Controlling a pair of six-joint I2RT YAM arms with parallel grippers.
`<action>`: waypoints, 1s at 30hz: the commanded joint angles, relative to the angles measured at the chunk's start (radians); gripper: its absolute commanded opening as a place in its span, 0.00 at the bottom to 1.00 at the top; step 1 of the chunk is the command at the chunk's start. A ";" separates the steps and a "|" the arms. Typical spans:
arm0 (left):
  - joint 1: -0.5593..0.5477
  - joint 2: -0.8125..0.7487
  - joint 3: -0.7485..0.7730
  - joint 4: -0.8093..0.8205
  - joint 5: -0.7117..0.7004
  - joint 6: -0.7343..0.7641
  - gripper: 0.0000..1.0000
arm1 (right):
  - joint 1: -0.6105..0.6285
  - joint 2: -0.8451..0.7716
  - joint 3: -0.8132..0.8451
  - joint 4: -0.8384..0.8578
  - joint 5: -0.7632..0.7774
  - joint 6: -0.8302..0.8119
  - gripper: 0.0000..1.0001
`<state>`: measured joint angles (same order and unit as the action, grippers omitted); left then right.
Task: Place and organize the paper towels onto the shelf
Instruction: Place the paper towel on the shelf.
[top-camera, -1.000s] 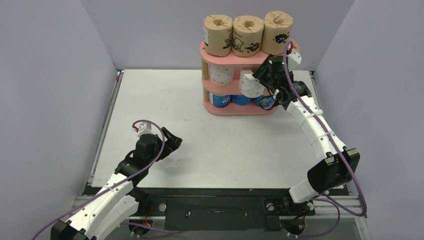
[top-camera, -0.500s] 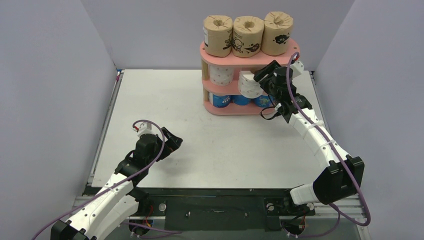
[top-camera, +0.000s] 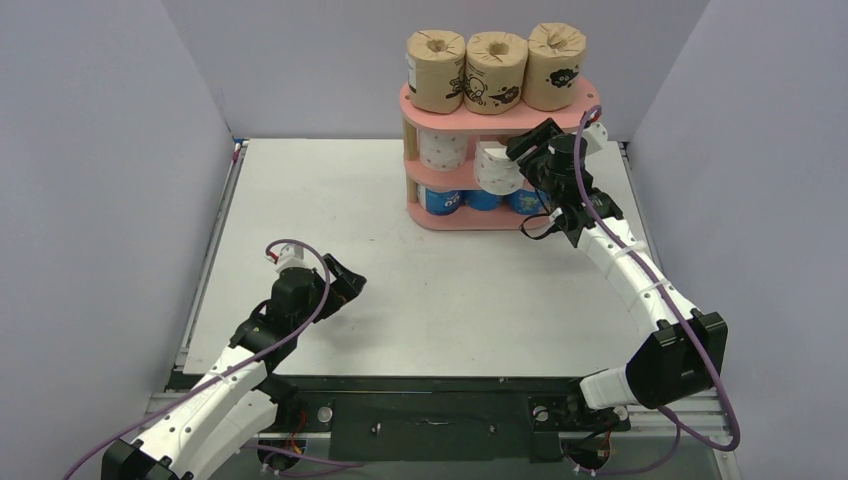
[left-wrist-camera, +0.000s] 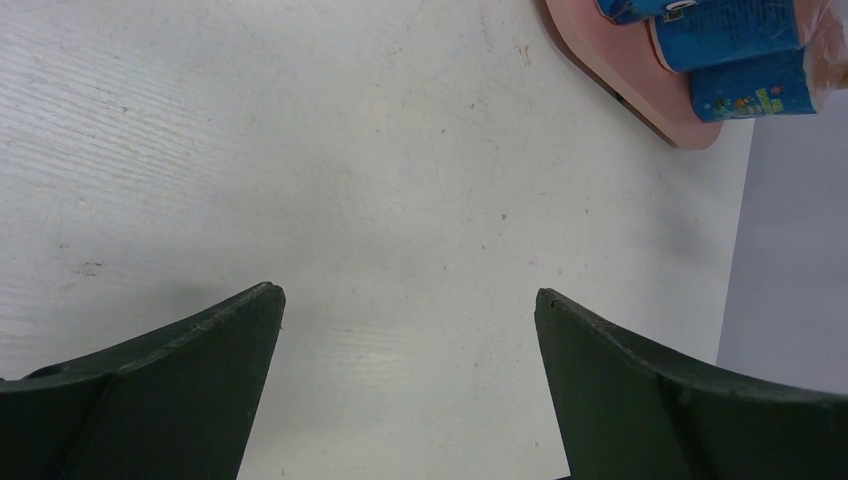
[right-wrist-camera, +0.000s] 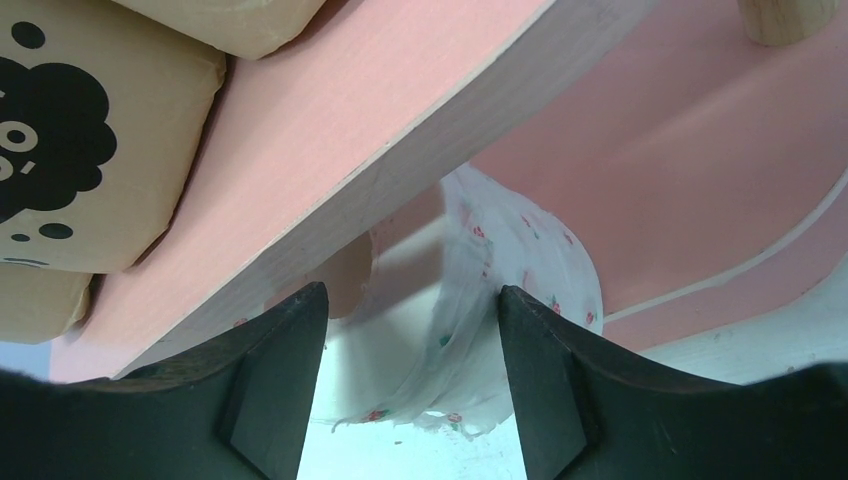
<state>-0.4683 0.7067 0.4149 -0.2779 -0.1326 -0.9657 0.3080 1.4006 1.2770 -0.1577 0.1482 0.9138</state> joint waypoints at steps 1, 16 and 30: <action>0.007 0.003 0.016 0.061 0.008 -0.005 0.96 | -0.006 0.001 0.046 0.050 -0.016 0.006 0.60; 0.007 0.015 0.016 0.075 0.023 -0.005 0.96 | -0.010 -0.065 0.039 -0.054 -0.014 -0.059 0.63; 0.006 0.012 0.021 0.081 0.041 0.001 0.96 | 0.004 -0.170 0.016 -0.061 -0.038 -0.154 0.69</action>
<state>-0.4683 0.7223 0.4149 -0.2413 -0.1101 -0.9657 0.3065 1.3090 1.2789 -0.2451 0.1226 0.8284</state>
